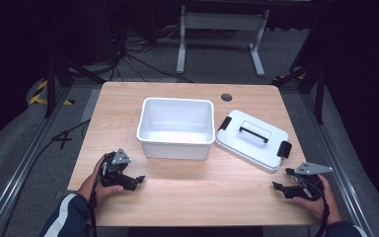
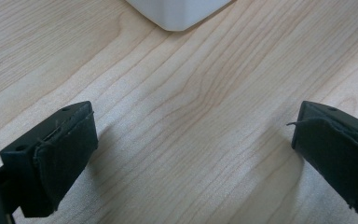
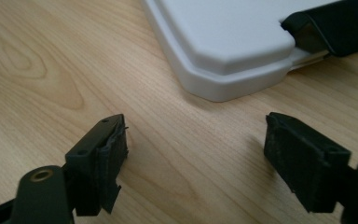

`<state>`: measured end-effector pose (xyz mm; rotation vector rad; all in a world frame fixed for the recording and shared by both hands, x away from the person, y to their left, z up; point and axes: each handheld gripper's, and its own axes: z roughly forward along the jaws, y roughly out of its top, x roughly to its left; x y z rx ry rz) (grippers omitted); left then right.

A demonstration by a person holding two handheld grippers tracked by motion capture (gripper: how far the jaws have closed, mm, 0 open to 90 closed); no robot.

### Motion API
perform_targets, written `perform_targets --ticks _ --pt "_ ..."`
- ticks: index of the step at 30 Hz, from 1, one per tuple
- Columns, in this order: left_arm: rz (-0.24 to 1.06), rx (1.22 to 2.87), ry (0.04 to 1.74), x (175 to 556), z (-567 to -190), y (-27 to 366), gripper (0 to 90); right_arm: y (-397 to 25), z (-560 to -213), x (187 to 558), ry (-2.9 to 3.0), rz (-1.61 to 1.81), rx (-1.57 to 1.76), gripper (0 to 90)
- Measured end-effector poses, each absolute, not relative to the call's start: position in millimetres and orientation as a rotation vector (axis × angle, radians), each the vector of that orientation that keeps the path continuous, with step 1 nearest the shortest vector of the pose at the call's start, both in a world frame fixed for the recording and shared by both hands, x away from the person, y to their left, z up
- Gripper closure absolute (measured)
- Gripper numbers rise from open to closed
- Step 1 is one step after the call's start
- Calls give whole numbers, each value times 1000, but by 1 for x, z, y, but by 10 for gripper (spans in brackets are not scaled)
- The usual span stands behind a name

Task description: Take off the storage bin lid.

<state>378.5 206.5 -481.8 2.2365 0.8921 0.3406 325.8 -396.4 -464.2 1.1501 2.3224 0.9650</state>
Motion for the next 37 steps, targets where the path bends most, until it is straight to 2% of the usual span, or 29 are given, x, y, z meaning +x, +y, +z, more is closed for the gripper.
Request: perform_targets --ticks 37 --pt "340 2237 892 379 -482 206 5 -395 -468 325 2267 976 1182 152"
